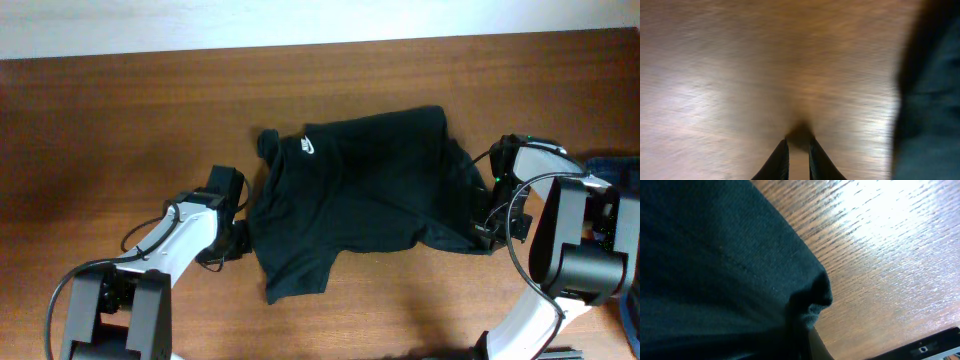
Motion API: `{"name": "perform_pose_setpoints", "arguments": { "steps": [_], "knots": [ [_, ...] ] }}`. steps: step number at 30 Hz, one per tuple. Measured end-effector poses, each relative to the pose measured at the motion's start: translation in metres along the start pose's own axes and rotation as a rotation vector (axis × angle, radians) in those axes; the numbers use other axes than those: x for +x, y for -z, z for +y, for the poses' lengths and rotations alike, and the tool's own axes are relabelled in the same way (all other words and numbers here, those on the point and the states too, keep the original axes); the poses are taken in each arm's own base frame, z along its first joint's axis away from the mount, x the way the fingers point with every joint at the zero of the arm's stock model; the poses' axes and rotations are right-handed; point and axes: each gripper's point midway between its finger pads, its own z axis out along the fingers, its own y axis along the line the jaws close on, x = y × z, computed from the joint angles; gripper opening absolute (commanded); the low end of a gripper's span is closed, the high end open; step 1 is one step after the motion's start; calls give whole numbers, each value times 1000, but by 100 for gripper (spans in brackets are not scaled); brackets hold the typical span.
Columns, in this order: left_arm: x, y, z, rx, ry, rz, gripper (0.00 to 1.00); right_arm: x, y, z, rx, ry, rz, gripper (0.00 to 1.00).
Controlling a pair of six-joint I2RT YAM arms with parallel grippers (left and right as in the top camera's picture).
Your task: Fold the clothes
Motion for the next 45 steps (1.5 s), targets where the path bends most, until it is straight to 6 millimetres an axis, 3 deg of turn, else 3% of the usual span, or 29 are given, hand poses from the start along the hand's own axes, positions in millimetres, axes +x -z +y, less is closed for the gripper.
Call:
{"name": "perform_pose_setpoints", "arguments": {
  "steps": [5, 9, 16, 17, 19, 22, 32, 35, 42, 45],
  "knots": [
    [-2, 3, -28, 157, -22, 8, 14, 5, -4, -2, 3, 0, 0, 4],
    [-2, 9, -40, 221, -45, 21, 0, 5, -4, -2, -2, -1, -14, 4],
    [-34, 38, -59, 300, -69, -88, 1, 4, -4, -2, -4, -2, -20, 5],
    [-40, 43, -62, 310, -78, -118, 8, 4, -5, -2, -4, -2, -20, 5],
    [-53, 50, -69, 324, -115, -184, 32, 4, -4, -2, -5, -2, -22, 5],
    [-65, 54, -75, 313, -145, -251, 46, 4, -5, -2, -6, -2, -23, 5],
    [-84, 63, -92, 292, -252, -380, 50, 4, -5, -1, -8, -2, -25, 6],
    [-87, 58, -96, 279, -289, -390, 50, 4, -5, -1, -8, -2, -26, 6],
    [-88, 24, -82, 168, -301, -339, 47, 4, -5, -1, -8, -2, -26, 6],
    [-88, 18, -77, 133, -299, -330, 34, 4, -5, -1, -8, -2, -26, 6]
  ]
}}
